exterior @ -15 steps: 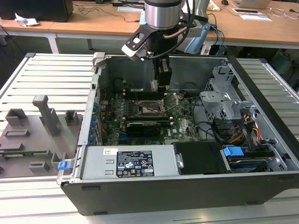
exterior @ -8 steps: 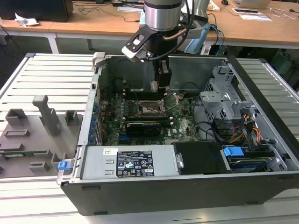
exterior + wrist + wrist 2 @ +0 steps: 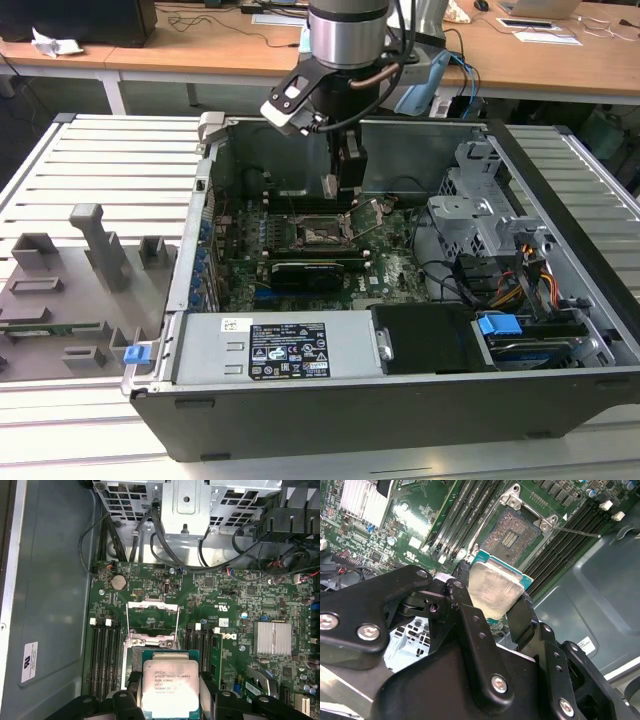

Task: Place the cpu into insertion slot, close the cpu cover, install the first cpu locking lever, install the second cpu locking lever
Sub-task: 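Place the cpu into insertion slot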

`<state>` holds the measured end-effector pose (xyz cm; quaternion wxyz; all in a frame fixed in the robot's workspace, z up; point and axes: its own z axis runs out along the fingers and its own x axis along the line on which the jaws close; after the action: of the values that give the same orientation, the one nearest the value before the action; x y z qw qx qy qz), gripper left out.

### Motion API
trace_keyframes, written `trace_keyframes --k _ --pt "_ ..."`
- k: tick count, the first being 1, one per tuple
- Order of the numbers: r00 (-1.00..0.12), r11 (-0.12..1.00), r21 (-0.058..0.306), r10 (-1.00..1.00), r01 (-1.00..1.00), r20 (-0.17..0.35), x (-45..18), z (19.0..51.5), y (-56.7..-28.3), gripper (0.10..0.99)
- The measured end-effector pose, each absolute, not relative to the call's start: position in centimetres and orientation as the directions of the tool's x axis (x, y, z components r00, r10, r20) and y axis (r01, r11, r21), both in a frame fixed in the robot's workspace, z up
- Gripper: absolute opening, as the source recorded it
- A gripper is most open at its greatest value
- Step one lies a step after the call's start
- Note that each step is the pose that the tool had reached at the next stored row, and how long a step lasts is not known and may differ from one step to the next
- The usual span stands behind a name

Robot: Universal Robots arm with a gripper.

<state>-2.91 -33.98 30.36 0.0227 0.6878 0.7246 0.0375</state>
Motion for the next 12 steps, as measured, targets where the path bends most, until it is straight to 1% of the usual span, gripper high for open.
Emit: trace_keyframes --k 12 --pt "-0.053 0.051 0.085 0.998 0.995 0.019 -2.91 29.9 -33.98 0.541"
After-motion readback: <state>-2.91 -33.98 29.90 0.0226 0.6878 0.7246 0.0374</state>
